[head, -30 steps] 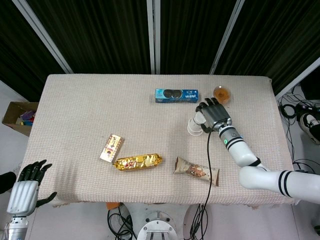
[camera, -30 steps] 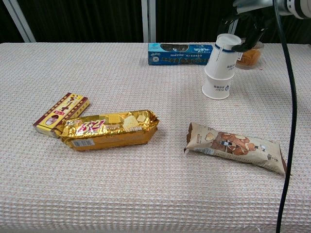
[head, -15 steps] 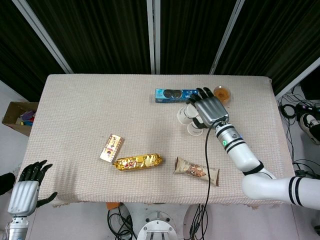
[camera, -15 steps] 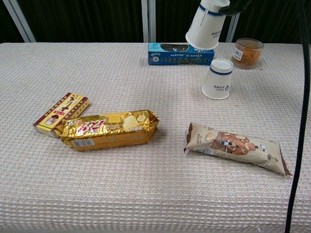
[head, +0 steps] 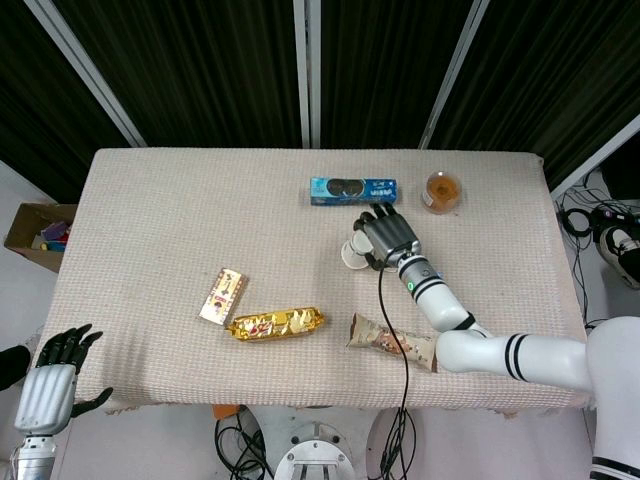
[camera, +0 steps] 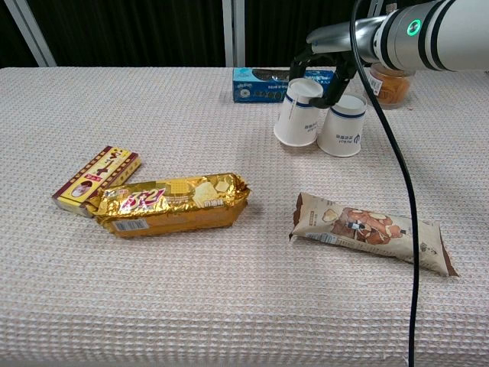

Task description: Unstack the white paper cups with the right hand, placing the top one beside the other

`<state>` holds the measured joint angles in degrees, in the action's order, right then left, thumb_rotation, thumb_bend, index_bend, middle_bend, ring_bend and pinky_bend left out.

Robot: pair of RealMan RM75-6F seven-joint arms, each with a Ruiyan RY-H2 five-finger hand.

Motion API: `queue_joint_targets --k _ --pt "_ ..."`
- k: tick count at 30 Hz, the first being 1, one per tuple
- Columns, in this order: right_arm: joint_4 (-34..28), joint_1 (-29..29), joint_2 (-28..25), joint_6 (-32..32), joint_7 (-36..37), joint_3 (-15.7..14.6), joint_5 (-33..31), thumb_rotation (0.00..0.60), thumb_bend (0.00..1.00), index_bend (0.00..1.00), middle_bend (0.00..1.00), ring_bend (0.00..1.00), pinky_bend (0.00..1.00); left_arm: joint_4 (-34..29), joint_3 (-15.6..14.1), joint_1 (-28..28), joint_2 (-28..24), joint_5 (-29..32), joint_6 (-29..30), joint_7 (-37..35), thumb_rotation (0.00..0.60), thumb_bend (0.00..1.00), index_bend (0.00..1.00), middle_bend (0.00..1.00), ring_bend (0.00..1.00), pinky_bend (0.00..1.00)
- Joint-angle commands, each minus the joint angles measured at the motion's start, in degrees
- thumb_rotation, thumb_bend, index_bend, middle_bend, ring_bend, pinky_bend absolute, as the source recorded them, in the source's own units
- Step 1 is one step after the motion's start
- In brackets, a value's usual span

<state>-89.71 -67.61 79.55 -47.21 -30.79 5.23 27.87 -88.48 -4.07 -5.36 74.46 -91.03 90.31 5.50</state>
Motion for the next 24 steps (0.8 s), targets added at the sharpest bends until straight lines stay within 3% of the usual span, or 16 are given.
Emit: queue_joint_targets --k 1,10,19,24 --pt "0.75 0.4 0.52 0.25 0.25 -0.32 0.24 0.6 0.4 0.31 0.18 0.0 0.0 0.03 0.05 0.14 0.12 -0.14 -0.09 0.06 0.6 0.13 0.19 0.1 0.09 0.13" --pt "2.7 1.23 1.68 0.96 0.81 -0.41 1.04 0.6 0.4 0.29 0.17 0.0 0.0 -0.04 0.06 0.18 0.12 -0.06 -0.2 0.25 0.6 0.13 0.19 0.1 0.09 0.13" --pt "3.36 1.67 2.2 0.88 0.14 -0.82 1.42 0.6 0.4 0.14 0.16 0.0 0.0 0.17 0.05 0.21 0.18 0.23 -0.49 0.05 0.6 0.13 0.19 0.1 0.09 0.13" --pt "0.42 2.72 -0.17 -0.96 0.24 -0.71 2.78 0.6 0.4 0.08 0.15 0.0 0.0 0.1 0.16 0.4 0.04 0.18 -0.61 0.02 0.6 0.13 0.19 0.1 0.09 0.13"
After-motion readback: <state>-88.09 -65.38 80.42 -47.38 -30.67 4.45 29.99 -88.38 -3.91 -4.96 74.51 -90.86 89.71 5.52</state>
